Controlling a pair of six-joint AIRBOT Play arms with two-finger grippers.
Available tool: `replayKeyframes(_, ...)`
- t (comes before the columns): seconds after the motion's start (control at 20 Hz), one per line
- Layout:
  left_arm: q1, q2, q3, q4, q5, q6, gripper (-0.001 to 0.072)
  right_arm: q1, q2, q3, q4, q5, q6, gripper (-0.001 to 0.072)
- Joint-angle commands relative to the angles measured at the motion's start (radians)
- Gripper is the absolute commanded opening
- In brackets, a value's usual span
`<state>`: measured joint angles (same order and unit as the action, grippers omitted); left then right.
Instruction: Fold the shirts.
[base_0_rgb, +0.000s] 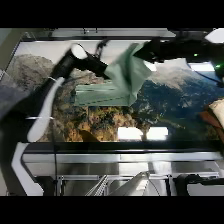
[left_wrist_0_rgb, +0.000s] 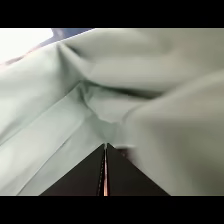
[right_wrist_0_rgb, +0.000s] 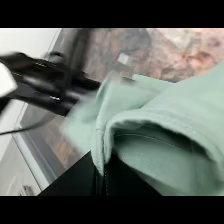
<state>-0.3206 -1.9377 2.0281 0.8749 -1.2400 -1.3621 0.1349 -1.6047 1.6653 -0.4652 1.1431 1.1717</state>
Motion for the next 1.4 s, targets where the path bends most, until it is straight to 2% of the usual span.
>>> replayKeyframes(0.0, 0.219, 0.247, -0.095, 0.032, -0.208, 0.0, 0.0005, 0.21, -0.152, 0.001, 0.022, -0.25, 0.006, 0.0013)
replayKeyframes(0.1, 0.346, 0.368, -0.17, 0.031, -0.216, 0.001, 0.0006, 0.364, -0.312, 0.038, 0.058, -0.407, -0.005, 0.0014)
replayKeyframes(0.2, 0.446, 0.447, -0.245, 0.031, -0.211, 0.015, 0.0007, 0.476, -0.468, 0.137, 0.059, -0.468, -0.05, 0.0031)
replayKeyframes(0.25, 0.488, 0.481, -0.291, 0.031, -0.203, 0.031, 0.0007, 0.512, -0.532, 0.201, 0.063, -0.481, -0.05, 0.0285)
replayKeyframes(0.3, 0.517, 0.507, -0.335, 0.03, -0.198, 0.037, 0.0006, 0.534, -0.576, 0.265, 0.081, -0.488, -0.05, 0.0483)
replayKeyframes(0.45, 0.556, 0.553, -0.466, 0.014, -0.193, 0.071, 0.0007, 0.55, -0.61, 0.385, 0.11, -0.487, -0.05, 0.048)
replayKeyframes(0.5, 0.556, 0.56, -0.501, 0.013, -0.191, 0.089, 0.0007, 0.544, -0.593, 0.387, 0.103, -0.47, -0.05, 0.0457)
replayKeyframes(0.55, 0.552, 0.562, -0.526, 0.013, -0.192, 0.106, 0.0007, 0.526, -0.566, 0.387, 0.071, -0.412, -0.05, 0.0221)
replayKeyframes(0.6, 0.546, 0.562, -0.542, 0.014, -0.192, 0.111, 0.0007, 0.495, -0.532, 0.387, 0.013, -0.336, -0.044, 0.0046)
replayKeyframes(0.7, 0.546, 0.562, -0.551, 0.014, -0.193, 0.125, 0.0007, 0.417, -0.457, 0.386, -0.156, -0.207, 0.08, 0.0014)
replayKeyframes(0.8, 0.546, 0.562, -0.546, 0.014, -0.19, 0.124, 0.0007, 0.327, -0.38, 0.386, -0.344, -0.07, 0.228, 0.0013)
replayKeyframes(0.85, 0.546, 0.565, -0.546, 0.013, -0.19, 0.124, 0.0007, 0.284, -0.348, 0.385, -0.392, 0.0, 0.273, 0.0013)
replayKeyframes(1.0, 0.546, 0.599, -0.552, 0.016, -0.199, 0.128, 0.0007, 0.149, -0.266, 0.344, -0.404, 0.26, 0.28, 0.0013)
replayKeyframes(1.1, 0.554, 0.665, -0.601, 0.016, -0.164, 0.141, 0.0007, 0.062, -0.18, 0.224, -0.406, 0.285, 0.276, 0.0012)
replayKeyframes(1.2, 0.573, 0.753, -0.688, 0.016, -0.144, 0.143, 0.0008, -0.006, -0.076, 0.04, -0.407, 0.16, 0.265, 0.0016)
replayKeyframes(1.25, 0.584, 0.792, -0.729, 0.016, -0.144, 0.143, 0.0009, -0.029, -0.053, -0.027, -0.407, 0.113, 0.266, 0.0046)
replayKeyframes(1.3, 0.595, 0.827, -0.772, 0.015, -0.144, 0.143, 0.0014, -0.049, -0.056, -0.067, -0.407, 0.09, 0.266, 0.0329)
replayKeyframes(1.35, 0.599, 0.855, -0.805, 0.015, -0.144, 0.142, 0.0014, -0.062, -0.075, -0.085, -0.407, 0.075, 0.266, 0.0669)
